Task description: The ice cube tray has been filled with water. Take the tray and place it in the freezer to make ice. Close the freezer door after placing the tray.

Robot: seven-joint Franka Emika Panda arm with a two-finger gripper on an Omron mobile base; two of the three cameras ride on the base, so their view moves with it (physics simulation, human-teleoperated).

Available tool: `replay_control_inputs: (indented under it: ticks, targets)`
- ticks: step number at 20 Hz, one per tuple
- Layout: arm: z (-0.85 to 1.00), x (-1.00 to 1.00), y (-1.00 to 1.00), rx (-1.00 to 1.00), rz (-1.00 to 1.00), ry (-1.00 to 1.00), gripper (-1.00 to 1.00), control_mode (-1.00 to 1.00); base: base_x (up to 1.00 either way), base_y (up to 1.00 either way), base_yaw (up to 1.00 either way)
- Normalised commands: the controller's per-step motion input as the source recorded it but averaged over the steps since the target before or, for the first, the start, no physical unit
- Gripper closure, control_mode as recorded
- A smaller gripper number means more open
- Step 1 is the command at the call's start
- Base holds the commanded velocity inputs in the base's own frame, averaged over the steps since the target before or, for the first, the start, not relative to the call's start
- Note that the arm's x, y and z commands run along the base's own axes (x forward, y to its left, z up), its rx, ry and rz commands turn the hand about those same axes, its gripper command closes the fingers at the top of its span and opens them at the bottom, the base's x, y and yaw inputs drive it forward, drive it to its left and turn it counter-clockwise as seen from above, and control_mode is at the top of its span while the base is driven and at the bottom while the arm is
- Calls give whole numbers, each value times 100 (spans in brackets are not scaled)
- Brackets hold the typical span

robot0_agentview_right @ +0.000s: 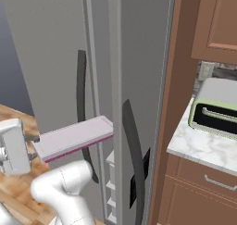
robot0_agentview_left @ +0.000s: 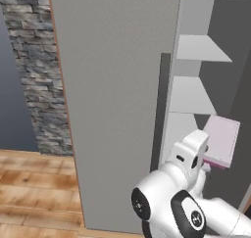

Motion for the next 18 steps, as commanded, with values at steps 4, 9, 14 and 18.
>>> replay_control_inputs:
  ticks: [4, 9, 14, 18]
  targets:
    - [1, 16, 0, 0, 10, 0, 100, -100, 0, 0, 0]
    - [2, 8, 0, -1, 10, -2, 100, -100, 0, 0, 0]
    - [28, 0, -7, -2, 6, -14, 100, -100, 0, 0, 0]
    - [42, 0, -15, -1, 4, -15, 100, -100, 0, 0, 0]
